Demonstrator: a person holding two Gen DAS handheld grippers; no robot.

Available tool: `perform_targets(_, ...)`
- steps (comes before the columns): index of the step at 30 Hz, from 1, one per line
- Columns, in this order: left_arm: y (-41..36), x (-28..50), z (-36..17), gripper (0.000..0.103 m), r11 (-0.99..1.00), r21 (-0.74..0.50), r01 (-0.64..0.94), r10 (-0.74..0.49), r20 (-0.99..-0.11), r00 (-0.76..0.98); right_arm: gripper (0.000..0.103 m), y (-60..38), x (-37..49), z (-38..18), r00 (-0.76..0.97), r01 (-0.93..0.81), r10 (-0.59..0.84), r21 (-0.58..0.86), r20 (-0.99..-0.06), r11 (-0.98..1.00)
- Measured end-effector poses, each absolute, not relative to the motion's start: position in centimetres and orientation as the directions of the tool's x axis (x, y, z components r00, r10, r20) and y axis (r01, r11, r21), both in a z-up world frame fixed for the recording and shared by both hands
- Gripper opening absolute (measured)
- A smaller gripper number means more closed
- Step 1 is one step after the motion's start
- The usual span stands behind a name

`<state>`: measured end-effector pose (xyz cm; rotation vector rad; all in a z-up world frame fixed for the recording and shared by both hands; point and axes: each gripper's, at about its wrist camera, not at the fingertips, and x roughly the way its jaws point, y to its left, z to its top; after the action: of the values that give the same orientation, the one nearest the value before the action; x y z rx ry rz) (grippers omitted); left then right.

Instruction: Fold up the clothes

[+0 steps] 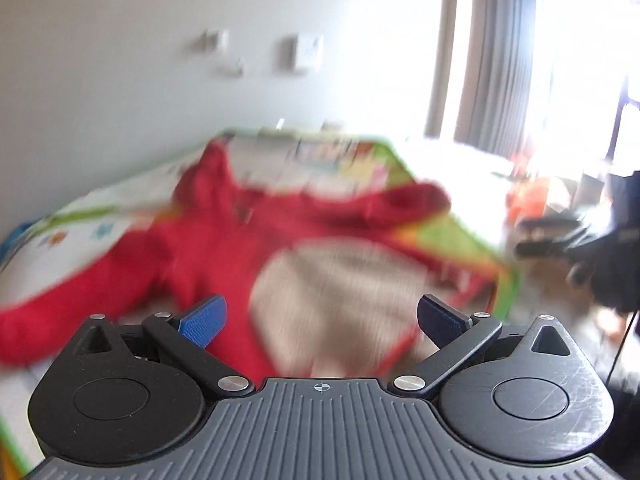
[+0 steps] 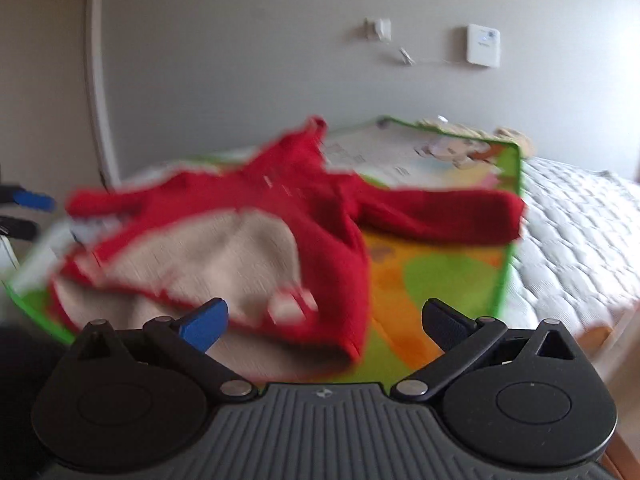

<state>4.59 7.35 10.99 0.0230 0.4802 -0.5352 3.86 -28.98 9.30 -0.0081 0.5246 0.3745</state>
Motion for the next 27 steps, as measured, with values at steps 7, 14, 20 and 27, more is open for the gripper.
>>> perform_targets(7,3.1,17.5,7.8,0.103,0.901,-0.195,0.387,-0.432,-0.470,0.770,0.103,-33.9,19.7,7.7,0.734,-0.149,0.501,0.611,-0.458,0.777)
perform_targets(14,5.0,23.0,0.6,0.103,0.912,-0.333,0.241,-0.404,-0.621,0.672,0.103,-38.9,27.7,-0.4,0.734,0.211,0.395,0.738,-0.553,0.641)
perform_targets(20,6.5,22.2,-0.3,0.103,0.892,-0.383,0.241,-0.440,-0.607,0.662,0.103,-39.3,31.8,-1.2,0.804,0.203,0.337,0.759,-0.490,0.618)
perform_targets(27,5.9,22.1,-0.2,0.103,0.894,-0.360,0.266,-0.441,-0.610,0.658,0.103,-29.9,34.3,5.7,0.801,-0.247,0.513,0.610,-0.308,0.753)
